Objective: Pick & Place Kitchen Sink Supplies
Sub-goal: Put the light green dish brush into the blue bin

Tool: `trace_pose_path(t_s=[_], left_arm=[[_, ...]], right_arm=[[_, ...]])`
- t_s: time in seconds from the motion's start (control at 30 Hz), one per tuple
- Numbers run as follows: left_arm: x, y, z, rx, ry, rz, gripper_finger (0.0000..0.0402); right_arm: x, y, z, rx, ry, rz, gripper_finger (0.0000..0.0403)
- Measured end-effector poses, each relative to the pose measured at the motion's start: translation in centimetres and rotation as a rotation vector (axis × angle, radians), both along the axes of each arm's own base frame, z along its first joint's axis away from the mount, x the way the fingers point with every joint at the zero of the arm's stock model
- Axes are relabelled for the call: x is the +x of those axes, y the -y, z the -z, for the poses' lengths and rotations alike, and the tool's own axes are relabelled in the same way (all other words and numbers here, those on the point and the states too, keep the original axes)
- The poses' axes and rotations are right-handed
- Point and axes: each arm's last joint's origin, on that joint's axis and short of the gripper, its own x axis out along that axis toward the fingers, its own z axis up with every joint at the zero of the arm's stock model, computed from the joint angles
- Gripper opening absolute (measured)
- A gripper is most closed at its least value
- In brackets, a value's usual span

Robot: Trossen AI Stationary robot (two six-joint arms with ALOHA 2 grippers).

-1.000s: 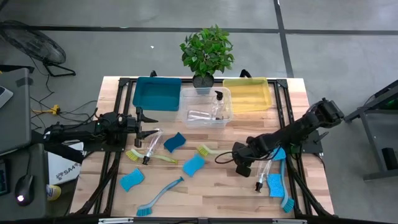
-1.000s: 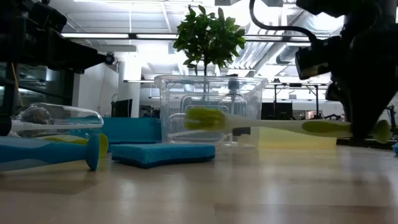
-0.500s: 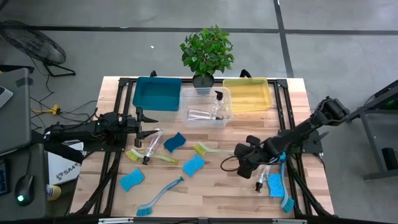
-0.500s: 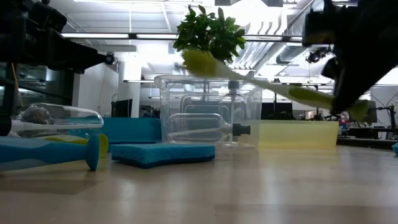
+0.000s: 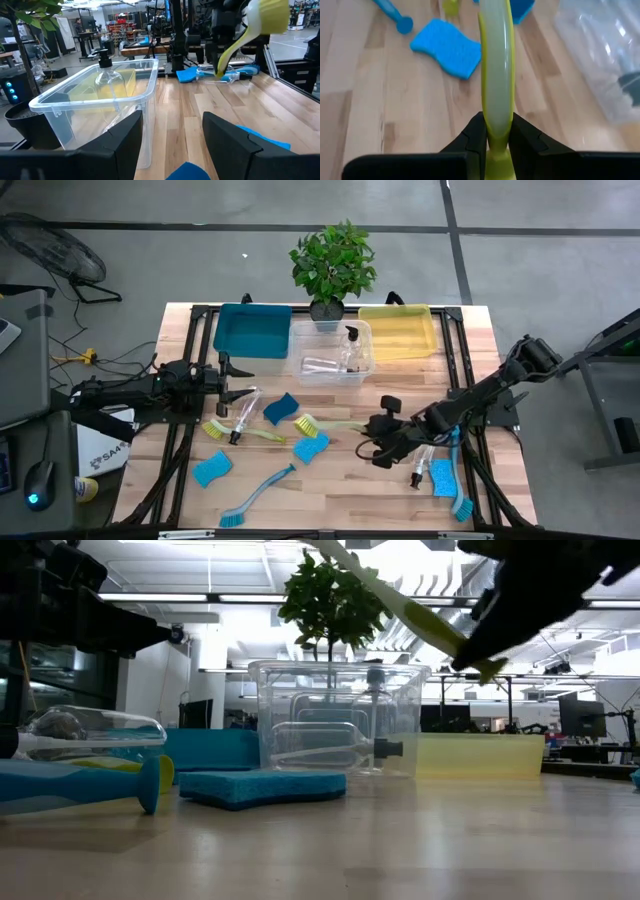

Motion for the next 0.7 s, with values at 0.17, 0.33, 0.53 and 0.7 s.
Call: trace_pose_path(t_s=[0.17,0.33,0.53,0.7], left_arm=[[0.0,0.0,-0.1,-0.027,0.013,0.000,0.0202],[-0.1,0.0,-1.4,-0.068,0.129,0.014,0.0202],[-0.3,0.2,-3.2,-0.049,0.253,0.086,0.0202],[0.3,0.3,-3.9,-0.031,0.308,0.109,0.0202]], right_arm=[[0.9,0.6,-0.5,-0.050,0.074,0.010,0.0048],[2.3,1.7,-1.6,-0.099,0.195,0.025,0.0048],[4.3,4.0,-3.1,-0.114,0.345,-0.004,0.0048],[6.3,5.8,-2.8,-0.123,0.433,-0.036,0.0048]])
